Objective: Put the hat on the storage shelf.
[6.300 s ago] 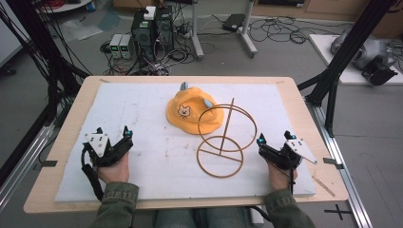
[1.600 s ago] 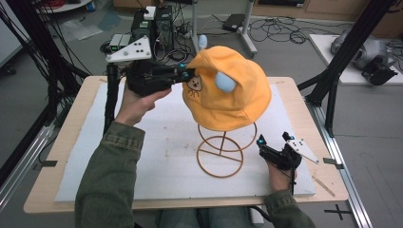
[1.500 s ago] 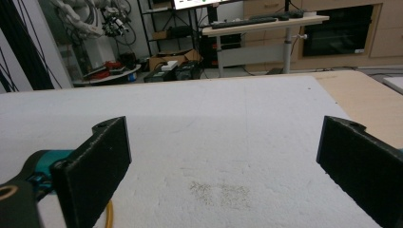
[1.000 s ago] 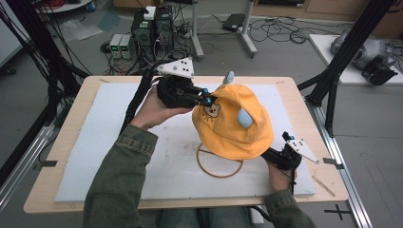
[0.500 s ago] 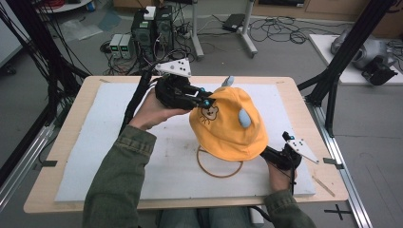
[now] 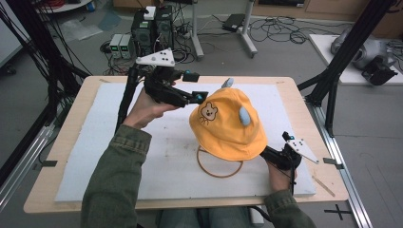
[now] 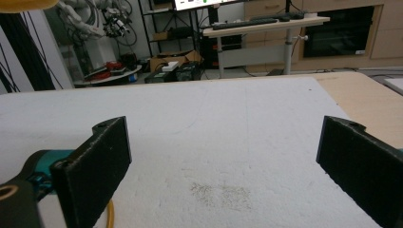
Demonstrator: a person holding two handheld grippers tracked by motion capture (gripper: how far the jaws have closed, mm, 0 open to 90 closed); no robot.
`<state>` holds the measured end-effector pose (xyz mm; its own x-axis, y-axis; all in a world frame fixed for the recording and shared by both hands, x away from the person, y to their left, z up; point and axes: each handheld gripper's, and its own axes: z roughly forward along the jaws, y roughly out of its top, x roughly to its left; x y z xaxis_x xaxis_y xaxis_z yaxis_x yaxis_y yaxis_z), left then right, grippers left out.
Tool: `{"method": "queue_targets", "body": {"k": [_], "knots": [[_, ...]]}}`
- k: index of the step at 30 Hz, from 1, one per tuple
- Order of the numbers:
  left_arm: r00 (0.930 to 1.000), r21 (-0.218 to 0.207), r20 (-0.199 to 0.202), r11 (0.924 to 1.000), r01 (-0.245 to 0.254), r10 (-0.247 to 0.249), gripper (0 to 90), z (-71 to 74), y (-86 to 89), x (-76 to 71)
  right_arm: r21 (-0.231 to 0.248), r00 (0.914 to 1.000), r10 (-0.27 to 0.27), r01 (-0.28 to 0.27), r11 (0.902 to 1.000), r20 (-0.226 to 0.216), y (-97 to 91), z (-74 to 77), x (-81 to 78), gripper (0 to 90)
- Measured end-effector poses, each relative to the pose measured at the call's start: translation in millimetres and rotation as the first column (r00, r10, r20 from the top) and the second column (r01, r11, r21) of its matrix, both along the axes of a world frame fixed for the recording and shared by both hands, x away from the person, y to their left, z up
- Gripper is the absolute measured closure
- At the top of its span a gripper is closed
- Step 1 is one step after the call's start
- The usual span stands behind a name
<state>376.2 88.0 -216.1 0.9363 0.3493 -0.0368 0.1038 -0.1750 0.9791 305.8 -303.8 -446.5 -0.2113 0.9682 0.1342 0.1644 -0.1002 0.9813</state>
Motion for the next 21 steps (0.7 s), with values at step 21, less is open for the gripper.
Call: {"method": "queue_targets", "body": {"k": [21], "knots": [[0.6298,-0.305,0.236,0.6716,-0.675,0.740,18.2,-14.7,82.8,-43.6,0.004,1.0000,-0.005,0.005,1.0000,-0.003,0.2,0.1,-0.3,4.0]]}}
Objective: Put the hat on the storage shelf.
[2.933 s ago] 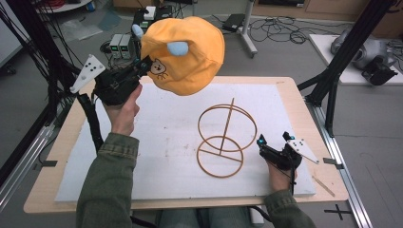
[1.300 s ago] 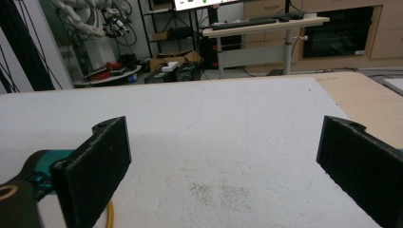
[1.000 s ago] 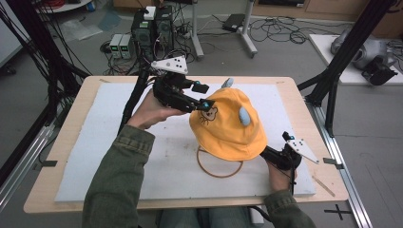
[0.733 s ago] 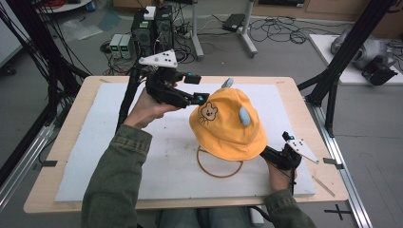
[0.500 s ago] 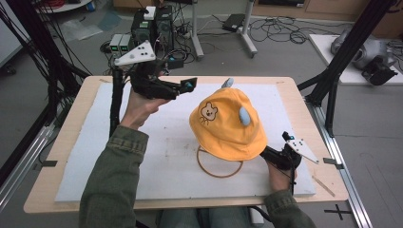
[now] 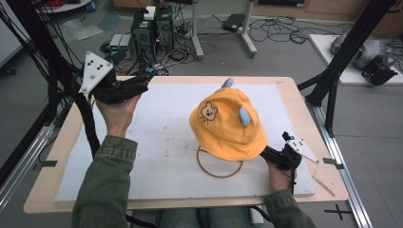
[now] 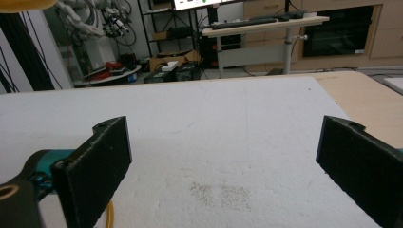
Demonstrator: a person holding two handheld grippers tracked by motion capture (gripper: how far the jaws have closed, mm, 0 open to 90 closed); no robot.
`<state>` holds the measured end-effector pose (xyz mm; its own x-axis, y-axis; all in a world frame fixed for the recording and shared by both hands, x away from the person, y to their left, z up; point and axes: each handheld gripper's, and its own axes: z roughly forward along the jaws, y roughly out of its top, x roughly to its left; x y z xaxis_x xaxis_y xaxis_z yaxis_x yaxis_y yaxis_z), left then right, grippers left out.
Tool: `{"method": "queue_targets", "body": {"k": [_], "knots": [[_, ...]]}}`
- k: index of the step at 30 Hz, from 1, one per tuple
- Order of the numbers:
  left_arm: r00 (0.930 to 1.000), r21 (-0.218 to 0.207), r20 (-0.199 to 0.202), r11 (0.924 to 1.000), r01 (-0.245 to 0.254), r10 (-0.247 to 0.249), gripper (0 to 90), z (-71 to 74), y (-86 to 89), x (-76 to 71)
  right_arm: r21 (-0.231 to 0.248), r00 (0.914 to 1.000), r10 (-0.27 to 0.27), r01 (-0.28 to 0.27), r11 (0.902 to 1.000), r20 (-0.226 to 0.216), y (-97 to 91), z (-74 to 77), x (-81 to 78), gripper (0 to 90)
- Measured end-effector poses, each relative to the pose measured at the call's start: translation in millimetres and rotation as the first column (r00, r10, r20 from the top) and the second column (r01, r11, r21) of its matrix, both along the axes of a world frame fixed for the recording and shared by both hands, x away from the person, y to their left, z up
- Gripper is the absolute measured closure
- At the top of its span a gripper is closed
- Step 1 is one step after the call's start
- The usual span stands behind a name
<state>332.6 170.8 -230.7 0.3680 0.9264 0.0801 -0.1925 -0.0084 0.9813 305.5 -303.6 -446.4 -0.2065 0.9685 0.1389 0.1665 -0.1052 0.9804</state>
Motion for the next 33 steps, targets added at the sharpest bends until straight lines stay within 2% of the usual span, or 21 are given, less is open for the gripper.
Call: {"method": "queue_targets", "body": {"k": [2,4,7,10,13,19,20,22,24,26,28,31,33], "knots": [[0.9964,-0.005,0.017,0.9965,-0.083,0.083,18.4,-11.6,5.6,-5.6,-0.002,1.0000,-0.006,0.006,1.0000,0.006,-0.1,0.2,0.0,3.9],[0.9900,-0.021,0.018,0.9900,-0.140,0.140,18.5,-25.3,11.6,-11.0,-0.001,0.9998,-0.016,0.016,0.9999,0.013,-0.1,0.5,-0.9,4.0],[0.9748,-0.035,0.004,0.9742,-0.223,0.223,20.4,-51.7,18.9,-19.7,-0.003,0.9994,-0.025,0.026,0.9997,0.021,-0.6,1.1,-1.8,3.9],[0.9629,-0.055,-0.017,0.9613,-0.270,0.269,20.5,-76.0,24.4,-26.4,-0.004,0.9984,-0.042,0.042,0.9991,0.039,-0.7,1.9,-3.6,4.0],[0.9437,-0.049,-0.045,0.9428,-0.330,0.328,20.5,-103.3,27.4,-31.6,-0.012,0.9971,-0.054,0.055,0.9984,0.053,-0.6,2.9,-5.3,4.0],[0.9203,-0.058,-0.094,0.9208,-0.386,0.380,20.3,-141.1,30.0,-39.6,-0.018,0.9953,-0.069,0.070,0.9974,0.068,-1.3,3.9,-6.5,4.0],[0.9147,-0.060,-0.100,0.9152,-0.398,0.392,20.3,-147.8,29.8,-41.8,-0.012,0.9952,-0.070,0.071,0.9974,0.069,-1.2,4.1,-6.5,3.9],[0.9085,-0.050,-0.116,0.9111,-0.409,0.401,20.3,-158.7,29.6,-44.4,-0.014,0.9946,-0.076,0.077,0.9969,0.072,-1.4,4.4,-7.1,3.9],[0.8992,-0.034,-0.131,0.9046,-0.425,0.417,20.3,-168.6,30.1,-45.8,-0.015,0.9940,-0.077,0.079,0.9968,0.078,-1.5,4.6,-7.3,4.0],[0.8906,-0.032,-0.163,0.8999,-0.435,0.424,20.3,-174.6,33.2,-44.6,-0.018,0.9940,-0.078,0.079,0.9967,0.077,-1.2,4.7,-7.4,4.0],[0.8864,-0.035,-0.172,0.8966,-0.441,0.430,20.3,-175.8,36.2,-45.5,-0.020,0.9938,-0.078,0.080,0.9966,0.079,-1.4,4.9,-7.3,4.0],[0.8828,-0.004,-0.194,0.8994,-0.437,0.428,20.4,-181.1,37.3,-46.6,-0.020,0.9940,-0.077,0.079,0.9967,0.077,-1.5,5.0,-6.9,4.0],[0.8814,-0.008,-0.207,0.9003,-0.435,0.424,20.4,-183.6,39.0,-46.3,-0.016,0.9937,-0.080,0.082,0.9965,0.078,-1.8,5.2,-6.6,4.0]]}}
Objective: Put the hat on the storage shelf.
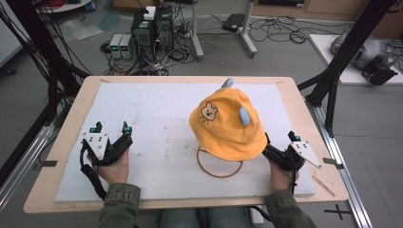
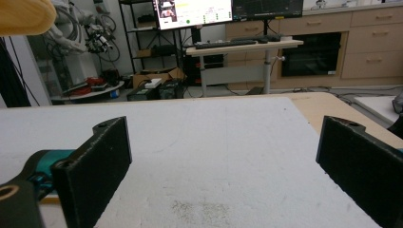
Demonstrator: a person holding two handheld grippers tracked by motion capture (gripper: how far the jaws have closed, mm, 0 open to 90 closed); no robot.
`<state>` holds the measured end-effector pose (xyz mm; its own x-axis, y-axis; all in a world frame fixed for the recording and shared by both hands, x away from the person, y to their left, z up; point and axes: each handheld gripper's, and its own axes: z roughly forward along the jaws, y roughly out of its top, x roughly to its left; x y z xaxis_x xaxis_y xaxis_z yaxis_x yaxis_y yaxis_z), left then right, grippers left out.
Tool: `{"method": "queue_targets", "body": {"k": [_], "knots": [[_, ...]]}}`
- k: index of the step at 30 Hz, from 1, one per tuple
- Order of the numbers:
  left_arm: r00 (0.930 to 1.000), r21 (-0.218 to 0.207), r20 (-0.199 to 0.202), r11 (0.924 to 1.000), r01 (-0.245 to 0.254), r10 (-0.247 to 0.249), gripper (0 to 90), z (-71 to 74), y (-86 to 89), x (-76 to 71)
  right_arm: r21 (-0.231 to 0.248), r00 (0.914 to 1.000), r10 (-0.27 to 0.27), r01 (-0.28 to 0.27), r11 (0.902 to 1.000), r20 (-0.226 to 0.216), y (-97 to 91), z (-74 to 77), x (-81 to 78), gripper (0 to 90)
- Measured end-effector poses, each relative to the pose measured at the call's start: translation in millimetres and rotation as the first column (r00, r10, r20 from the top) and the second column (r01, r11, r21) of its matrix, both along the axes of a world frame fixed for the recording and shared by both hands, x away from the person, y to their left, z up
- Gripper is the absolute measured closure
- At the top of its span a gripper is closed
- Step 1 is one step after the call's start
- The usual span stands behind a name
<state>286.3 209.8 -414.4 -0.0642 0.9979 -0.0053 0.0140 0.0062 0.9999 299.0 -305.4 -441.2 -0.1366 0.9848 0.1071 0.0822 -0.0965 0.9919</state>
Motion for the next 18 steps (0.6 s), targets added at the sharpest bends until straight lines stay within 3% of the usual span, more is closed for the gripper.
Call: {"method": "queue_targets", "body": {"k": [9,18], "knots": [[1.0000,0.016,-0.004,0.9999,0.006,-0.006,20.6,-0.3,-2.4,-0.8,-0.005,1.0000,0.006,-0.006,1.0000,-0.001,0.0,-0.1,0.2,4.0],[0.9999,0.005,-0.010,1.0000,0.007,-0.007,20.9,-1.5,-1.4,-0.7,0.001,0.9999,0.011,-0.011,0.9999,-0.004,0.5,-0.3,1.0,4.0]]}}
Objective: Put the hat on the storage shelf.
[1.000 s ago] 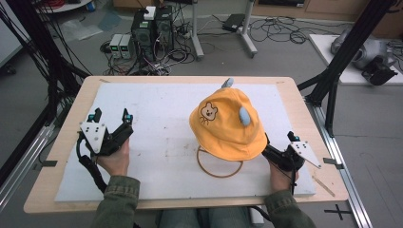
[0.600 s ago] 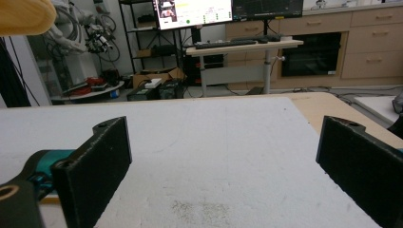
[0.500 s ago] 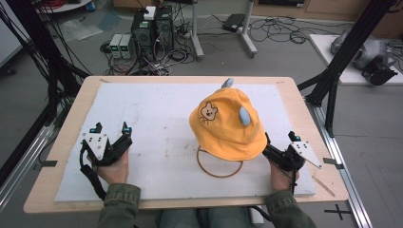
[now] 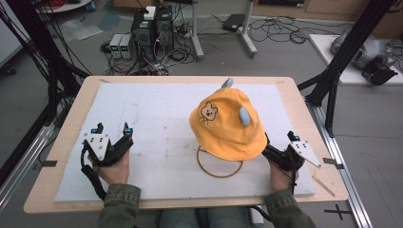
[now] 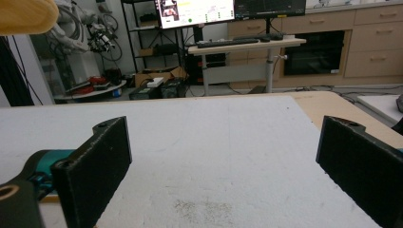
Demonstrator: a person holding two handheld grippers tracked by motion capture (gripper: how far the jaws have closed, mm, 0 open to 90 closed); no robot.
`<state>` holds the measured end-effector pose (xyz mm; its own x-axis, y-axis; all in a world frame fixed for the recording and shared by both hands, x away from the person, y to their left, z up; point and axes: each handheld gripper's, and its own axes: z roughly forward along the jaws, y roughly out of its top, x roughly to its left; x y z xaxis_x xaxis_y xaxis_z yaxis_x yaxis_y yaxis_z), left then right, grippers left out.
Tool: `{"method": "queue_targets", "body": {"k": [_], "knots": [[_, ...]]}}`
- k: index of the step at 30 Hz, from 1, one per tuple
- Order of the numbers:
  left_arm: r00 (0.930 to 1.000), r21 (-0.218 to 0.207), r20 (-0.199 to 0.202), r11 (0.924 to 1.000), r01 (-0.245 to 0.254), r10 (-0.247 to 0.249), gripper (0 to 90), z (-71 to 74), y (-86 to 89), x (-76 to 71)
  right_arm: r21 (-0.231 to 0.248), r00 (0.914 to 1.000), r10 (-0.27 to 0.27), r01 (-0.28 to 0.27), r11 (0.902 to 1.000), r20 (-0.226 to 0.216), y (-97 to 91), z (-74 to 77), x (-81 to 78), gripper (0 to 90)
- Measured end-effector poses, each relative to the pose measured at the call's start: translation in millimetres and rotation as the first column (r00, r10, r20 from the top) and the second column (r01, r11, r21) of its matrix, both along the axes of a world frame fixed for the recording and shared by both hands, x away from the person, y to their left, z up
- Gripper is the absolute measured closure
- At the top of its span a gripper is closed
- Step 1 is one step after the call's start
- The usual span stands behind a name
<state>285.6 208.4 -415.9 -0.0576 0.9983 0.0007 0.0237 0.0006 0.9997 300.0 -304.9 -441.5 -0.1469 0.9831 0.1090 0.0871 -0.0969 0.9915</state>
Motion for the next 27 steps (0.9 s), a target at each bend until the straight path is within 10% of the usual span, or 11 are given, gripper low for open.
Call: {"method": "queue_targets", "body": {"k": [27], "knots": [[0.9999,-0.005,-0.008,0.9999,0.010,-0.010,20.9,-3.2,-1.1,0.7,0.010,0.9999,0.002,-0.002,1.0000,-0.013,-0.3,-0.7,0.8,4.0]]}}
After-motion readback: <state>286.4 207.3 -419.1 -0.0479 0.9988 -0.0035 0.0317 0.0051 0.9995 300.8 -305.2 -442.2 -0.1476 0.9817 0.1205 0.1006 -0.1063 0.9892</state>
